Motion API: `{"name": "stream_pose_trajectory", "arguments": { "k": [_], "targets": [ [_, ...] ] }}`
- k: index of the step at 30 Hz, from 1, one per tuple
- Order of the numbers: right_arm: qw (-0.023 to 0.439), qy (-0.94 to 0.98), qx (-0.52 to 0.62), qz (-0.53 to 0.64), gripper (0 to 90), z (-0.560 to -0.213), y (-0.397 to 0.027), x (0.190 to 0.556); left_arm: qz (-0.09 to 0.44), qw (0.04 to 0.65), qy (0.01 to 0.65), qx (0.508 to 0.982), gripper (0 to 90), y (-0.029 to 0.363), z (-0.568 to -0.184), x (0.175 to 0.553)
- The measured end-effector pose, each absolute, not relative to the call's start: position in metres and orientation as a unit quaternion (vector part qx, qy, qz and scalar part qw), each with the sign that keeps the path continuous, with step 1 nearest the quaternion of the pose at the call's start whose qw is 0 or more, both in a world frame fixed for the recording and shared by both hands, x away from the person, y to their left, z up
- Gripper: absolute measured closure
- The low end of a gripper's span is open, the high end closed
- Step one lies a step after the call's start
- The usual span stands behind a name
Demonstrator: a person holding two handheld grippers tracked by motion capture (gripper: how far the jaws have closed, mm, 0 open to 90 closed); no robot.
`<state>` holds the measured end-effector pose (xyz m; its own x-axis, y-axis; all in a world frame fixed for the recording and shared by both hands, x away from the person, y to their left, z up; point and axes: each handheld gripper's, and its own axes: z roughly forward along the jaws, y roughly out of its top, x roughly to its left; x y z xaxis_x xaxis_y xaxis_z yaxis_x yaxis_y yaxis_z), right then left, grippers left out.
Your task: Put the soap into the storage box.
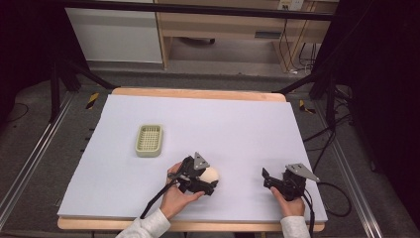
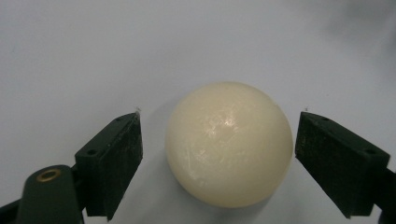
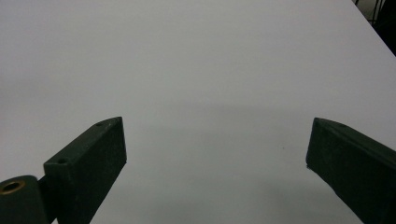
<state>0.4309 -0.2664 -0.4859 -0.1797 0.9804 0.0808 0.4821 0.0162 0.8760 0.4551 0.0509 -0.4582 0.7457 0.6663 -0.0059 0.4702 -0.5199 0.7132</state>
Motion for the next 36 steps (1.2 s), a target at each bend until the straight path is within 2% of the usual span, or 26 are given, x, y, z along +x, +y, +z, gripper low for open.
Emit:
{"name": "stream_pose_trajectory", "arguments": {
  "k": [14,23,36],
  "targets": [
    [0.297,0.648,0.567,0.413,5.3,-0.486,-0.266,0.431,0.125,0.348,0.332,0.868,17.3,0.045,-0.469,0.46],
    [0.296,0.649,0.567,0.413,5.3,-0.486,-0.266,0.432,0.114,0.345,0.333,0.87,23.4,0.043,-0.472,0.461],
    [0.296,0.65,0.567,0.411,5.3,-0.486,-0.266,0.432,0.12,0.336,0.336,0.871,23.6,0.04,-0.473,0.462]
  ]
}}
